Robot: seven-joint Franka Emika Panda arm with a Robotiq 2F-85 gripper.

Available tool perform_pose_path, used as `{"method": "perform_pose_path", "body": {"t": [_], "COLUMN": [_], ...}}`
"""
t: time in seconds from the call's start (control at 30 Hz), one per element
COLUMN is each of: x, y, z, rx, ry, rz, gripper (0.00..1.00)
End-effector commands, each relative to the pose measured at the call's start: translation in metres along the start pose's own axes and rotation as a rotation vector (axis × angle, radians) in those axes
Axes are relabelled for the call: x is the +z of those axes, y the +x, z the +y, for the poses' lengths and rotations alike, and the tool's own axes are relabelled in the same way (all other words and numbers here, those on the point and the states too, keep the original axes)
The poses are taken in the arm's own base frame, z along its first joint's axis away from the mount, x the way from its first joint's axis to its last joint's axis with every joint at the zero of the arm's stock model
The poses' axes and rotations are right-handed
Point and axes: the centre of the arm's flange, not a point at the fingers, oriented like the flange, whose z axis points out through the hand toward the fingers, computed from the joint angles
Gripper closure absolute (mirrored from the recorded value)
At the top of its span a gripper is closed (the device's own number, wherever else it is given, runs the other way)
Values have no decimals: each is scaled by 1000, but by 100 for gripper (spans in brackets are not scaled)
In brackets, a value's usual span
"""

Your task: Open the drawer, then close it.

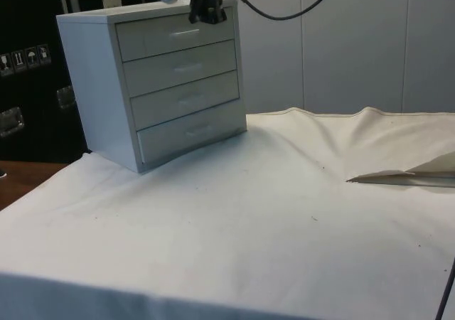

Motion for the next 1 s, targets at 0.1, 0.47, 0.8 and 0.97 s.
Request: {"method": "perform_pose_path", "body": {"t": [0.1,0.47,0.8,0.97], "x": [-11,-18,-17,-17], "y": [0,1,1,1], "z": [-5,-10,-11,-11], "rx": [9,22,22,23], "ry": [-21,-22,-19,-19], "rz": [2,-9,-10,-10], "gripper": [100,100,100,77]}}
